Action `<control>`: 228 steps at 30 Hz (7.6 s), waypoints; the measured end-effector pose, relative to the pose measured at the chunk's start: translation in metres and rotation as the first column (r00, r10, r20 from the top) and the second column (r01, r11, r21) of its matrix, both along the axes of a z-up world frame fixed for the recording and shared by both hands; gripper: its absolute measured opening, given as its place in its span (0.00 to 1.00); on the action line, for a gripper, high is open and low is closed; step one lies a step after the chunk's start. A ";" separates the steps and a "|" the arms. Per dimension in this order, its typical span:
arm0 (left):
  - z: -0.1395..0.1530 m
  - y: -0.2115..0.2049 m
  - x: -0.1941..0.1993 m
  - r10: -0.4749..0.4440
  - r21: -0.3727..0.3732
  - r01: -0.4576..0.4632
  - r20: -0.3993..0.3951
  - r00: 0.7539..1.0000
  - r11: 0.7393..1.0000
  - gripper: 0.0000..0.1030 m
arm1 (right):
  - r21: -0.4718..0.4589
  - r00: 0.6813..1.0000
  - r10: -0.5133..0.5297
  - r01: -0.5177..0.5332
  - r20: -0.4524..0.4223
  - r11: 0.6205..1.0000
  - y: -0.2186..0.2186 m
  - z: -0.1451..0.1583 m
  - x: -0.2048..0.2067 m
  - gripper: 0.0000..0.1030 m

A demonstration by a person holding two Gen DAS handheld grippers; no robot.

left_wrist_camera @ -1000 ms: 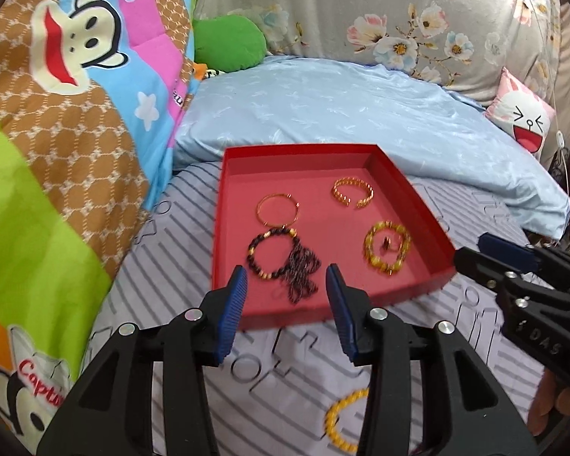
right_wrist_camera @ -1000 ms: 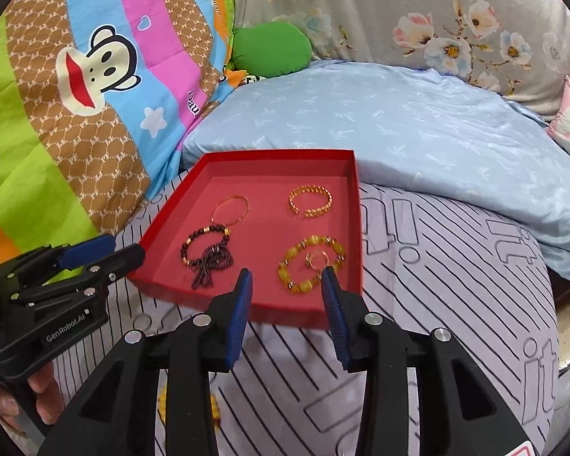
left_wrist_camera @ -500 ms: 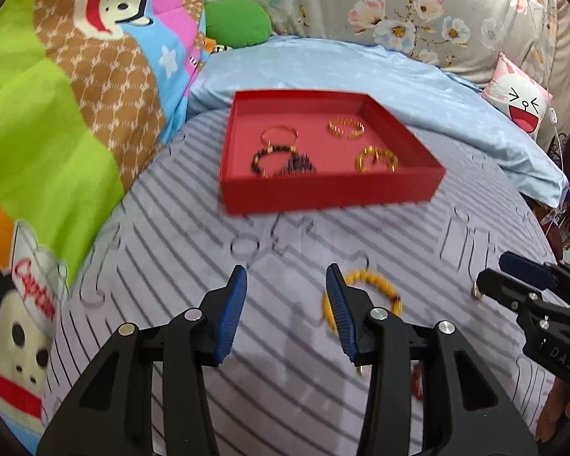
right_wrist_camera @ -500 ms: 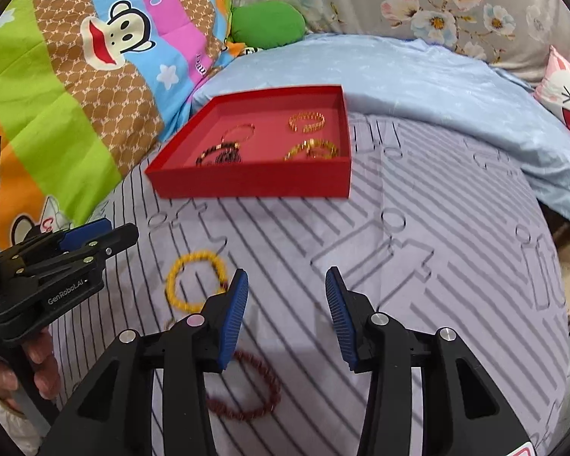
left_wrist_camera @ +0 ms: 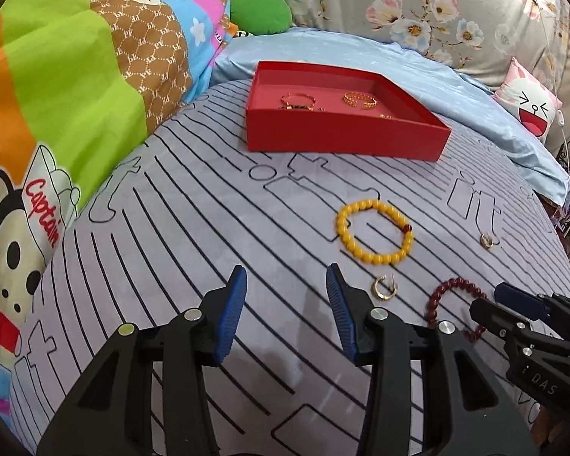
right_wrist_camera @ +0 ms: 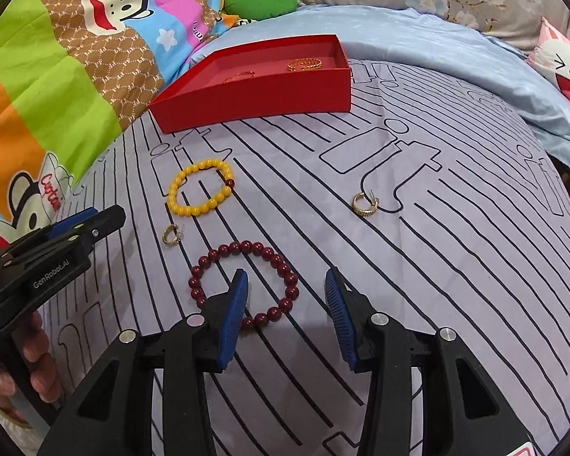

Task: Organize jewelry
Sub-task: 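Withdraw both tools from the tray back over the remaining jewelry, then close the right tool on the dark red bead bracelet while the left tool moves to the yellow bead bracelet, then grasp the yellow bead bracelet with the left tool while the right tool lifts the red bracelet, then carry both bracelets into the red tray and open both tools, then withdraw both tools from the tray toward the gold hoop earrings, then grasp a gold hoop earring with the left tool while the right tool grasps the other hoop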

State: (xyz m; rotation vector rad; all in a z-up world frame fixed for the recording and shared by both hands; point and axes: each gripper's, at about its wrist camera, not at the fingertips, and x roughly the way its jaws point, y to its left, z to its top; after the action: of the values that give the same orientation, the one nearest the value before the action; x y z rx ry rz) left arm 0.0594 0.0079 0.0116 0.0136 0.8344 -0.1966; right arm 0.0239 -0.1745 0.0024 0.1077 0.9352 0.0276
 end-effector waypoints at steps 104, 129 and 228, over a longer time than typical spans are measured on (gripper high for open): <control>0.076 -0.014 0.038 -0.091 -0.094 0.096 0.055 0.994 0.991 0.07 | 0.006 0.981 0.000 -0.001 0.195 1.000 -0.017 0.083 0.023 0.07; 0.115 -0.068 0.158 -0.121 -0.024 0.127 0.164 0.979 0.992 0.07 | 0.028 0.968 0.062 -0.071 0.244 0.997 -0.015 0.121 0.186 0.07; 0.001 -0.054 0.000 -0.150 -0.009 0.149 -0.053 0.987 0.989 0.42 | 0.027 0.995 -0.090 0.090 0.030 0.996 -0.046 0.012 0.010 0.35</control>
State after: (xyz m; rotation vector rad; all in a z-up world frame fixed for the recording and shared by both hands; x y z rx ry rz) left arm 0.0595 -0.0456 0.0123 0.0664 0.8874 -0.3417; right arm 0.0336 -0.2202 0.0141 0.1727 0.8985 -0.0420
